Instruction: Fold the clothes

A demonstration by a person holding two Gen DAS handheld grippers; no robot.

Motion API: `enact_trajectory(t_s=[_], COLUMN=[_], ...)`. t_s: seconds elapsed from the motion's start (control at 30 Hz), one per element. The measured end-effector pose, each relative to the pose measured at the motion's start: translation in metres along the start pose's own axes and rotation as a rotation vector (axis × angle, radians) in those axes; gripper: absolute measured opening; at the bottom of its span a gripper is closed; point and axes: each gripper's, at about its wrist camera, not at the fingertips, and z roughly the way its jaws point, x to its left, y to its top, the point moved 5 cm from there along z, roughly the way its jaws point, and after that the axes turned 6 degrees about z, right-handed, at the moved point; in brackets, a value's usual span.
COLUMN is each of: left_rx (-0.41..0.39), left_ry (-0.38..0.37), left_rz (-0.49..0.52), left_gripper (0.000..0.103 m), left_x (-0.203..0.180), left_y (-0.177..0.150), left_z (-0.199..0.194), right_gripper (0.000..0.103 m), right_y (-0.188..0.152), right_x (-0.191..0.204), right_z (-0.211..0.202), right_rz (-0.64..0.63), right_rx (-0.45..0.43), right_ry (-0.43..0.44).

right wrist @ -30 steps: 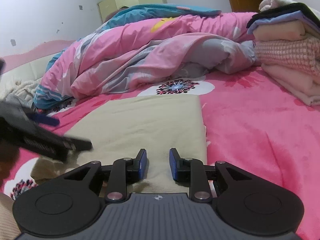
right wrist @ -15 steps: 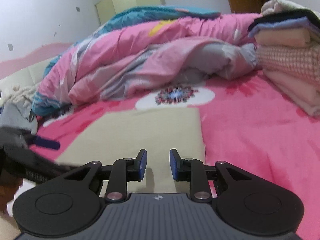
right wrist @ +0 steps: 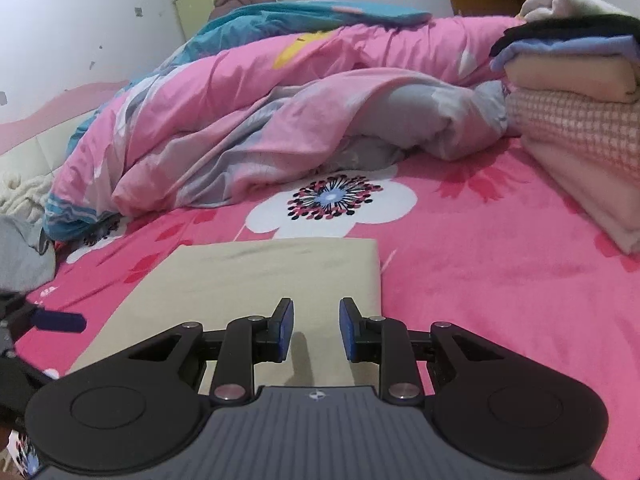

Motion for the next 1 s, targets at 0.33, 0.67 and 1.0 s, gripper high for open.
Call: enact_trajectory(t_s=[0.33, 0.67, 1.0], left_rx=[-0.001, -0.002, -0.122], left_ry=[0.0, 0.007, -0.156], left_rz=[0.001, 0.006, -0.239], left_gripper=[0.103, 0.103, 0.103], left_x=[0.0, -0.001, 0.039], left_y=[-0.001, -0.001, -0.01], left_z=[0.0, 0.0, -0.011], right_gripper=[0.027, 0.027, 0.067], right_y=[-0.019, -0.02, -0.01], right_x=[-0.009, -0.012, -0.026], right_z=[0.019, 0.018, -0.001], right_rz=[-0.036, -0.014, 0.115], right_rx=[0.008, -0.004, -0.001], right_ry=[-0.008, 0.01, 0.115])
